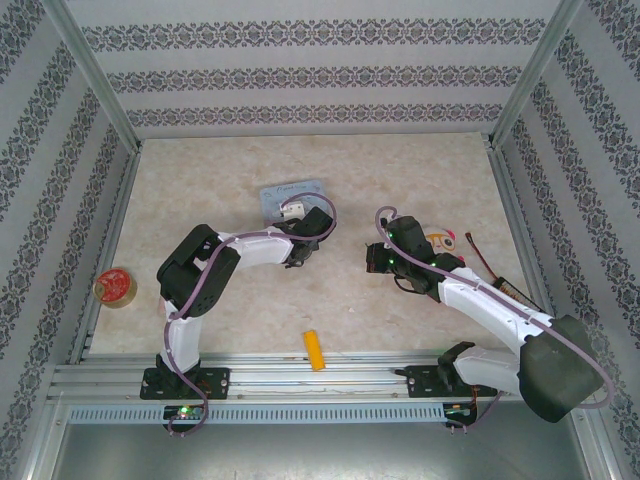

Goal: Unlock a padlock with a key

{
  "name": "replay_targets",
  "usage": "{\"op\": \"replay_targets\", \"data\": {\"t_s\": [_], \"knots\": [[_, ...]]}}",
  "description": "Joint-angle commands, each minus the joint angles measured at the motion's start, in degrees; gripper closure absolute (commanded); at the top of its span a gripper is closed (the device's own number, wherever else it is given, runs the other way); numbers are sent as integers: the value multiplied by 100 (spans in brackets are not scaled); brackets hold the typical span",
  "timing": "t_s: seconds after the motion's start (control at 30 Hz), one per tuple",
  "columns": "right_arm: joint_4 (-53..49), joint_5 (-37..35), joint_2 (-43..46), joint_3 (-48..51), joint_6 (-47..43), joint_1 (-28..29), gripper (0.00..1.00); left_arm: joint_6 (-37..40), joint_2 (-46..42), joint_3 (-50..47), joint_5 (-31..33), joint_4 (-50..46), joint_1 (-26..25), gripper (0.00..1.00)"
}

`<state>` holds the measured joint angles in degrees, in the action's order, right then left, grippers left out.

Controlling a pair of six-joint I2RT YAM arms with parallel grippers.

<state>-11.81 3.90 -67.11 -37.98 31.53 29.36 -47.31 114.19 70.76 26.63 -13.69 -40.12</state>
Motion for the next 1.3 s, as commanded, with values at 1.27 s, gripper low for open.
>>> {"op": "replay_targets", "data": {"t_s": [1.27], "knots": [[325, 155, -175, 53, 108, -54, 100, 519, 185, 112, -339, 502, 232, 81]]}}
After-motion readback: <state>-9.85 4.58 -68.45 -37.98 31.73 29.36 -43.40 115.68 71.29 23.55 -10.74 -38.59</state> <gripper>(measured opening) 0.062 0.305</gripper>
